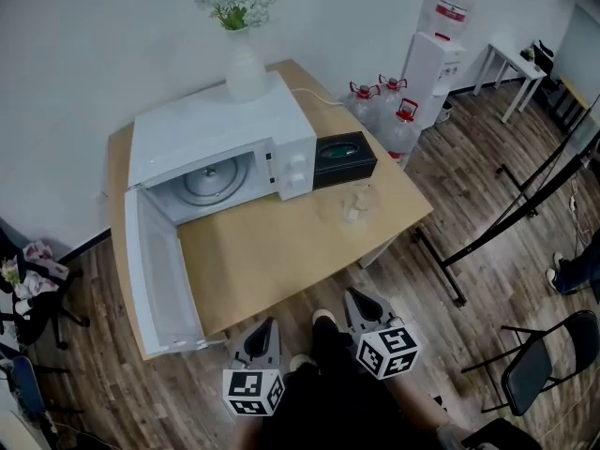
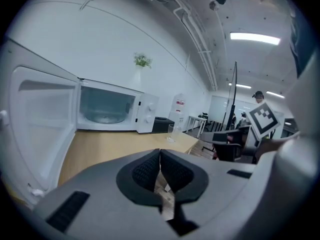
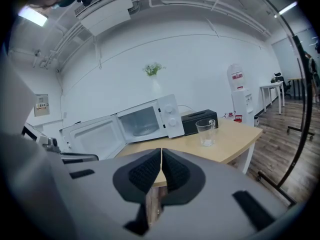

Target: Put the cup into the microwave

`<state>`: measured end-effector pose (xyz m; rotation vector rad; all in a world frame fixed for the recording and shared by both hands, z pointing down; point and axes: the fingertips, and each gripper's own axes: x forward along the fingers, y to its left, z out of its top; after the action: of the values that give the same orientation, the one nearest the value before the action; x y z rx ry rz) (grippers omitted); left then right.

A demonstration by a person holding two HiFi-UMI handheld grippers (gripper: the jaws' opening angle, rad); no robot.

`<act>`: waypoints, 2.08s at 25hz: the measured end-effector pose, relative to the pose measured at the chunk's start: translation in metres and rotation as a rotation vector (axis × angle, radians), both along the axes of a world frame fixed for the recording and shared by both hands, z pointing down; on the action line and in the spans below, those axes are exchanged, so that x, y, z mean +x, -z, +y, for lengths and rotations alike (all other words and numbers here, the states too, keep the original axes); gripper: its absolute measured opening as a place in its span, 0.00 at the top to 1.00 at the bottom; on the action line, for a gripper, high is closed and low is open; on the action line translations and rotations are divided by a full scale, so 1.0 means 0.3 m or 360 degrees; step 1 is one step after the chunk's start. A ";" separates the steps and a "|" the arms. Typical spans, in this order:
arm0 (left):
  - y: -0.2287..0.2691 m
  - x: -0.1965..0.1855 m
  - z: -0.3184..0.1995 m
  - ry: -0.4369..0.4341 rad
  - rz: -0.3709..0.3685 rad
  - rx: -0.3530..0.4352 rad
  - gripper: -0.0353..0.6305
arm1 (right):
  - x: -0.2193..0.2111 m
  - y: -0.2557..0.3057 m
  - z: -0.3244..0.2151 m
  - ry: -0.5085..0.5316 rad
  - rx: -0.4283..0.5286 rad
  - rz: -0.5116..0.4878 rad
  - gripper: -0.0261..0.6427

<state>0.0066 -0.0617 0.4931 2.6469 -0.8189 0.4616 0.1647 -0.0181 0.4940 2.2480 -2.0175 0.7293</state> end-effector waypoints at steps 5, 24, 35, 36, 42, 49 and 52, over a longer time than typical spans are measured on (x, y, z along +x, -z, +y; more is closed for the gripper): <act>0.006 0.108 -0.062 -0.0041 0.0010 0.0000 0.94 | 0.105 -0.004 -0.062 -0.0029 0.0002 0.0014 0.97; -0.070 0.469 -0.240 -0.0190 -0.0066 -0.0038 0.94 | 0.456 -0.131 -0.257 -0.0130 -0.0100 0.0031 0.62; -0.119 0.566 -0.329 -0.0184 -0.0134 -0.0053 0.94 | 0.567 -0.240 -0.364 -0.0084 -0.0165 0.0101 0.37; -0.122 0.569 -0.339 -0.0180 -0.0143 -0.0054 0.94 | 0.571 -0.249 -0.377 -0.0072 -0.0171 0.0096 0.36; -0.142 0.588 -0.397 -0.0125 -0.0177 -0.0081 0.94 | 0.588 -0.300 -0.452 -0.0024 -0.0207 0.0122 0.34; -0.171 0.605 -0.470 -0.0062 -0.0216 -0.0111 0.94 | 0.637 -0.306 -0.543 -0.0015 -0.0133 0.0198 0.34; -0.178 0.626 -0.501 -0.0047 -0.0223 -0.0117 0.94 | 0.653 -0.301 -0.583 0.0022 -0.0086 0.0279 0.34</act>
<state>0.1944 -0.2120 0.5466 2.5850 -0.7890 0.6784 0.3607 -0.1929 0.5845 2.1815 -1.9080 0.5563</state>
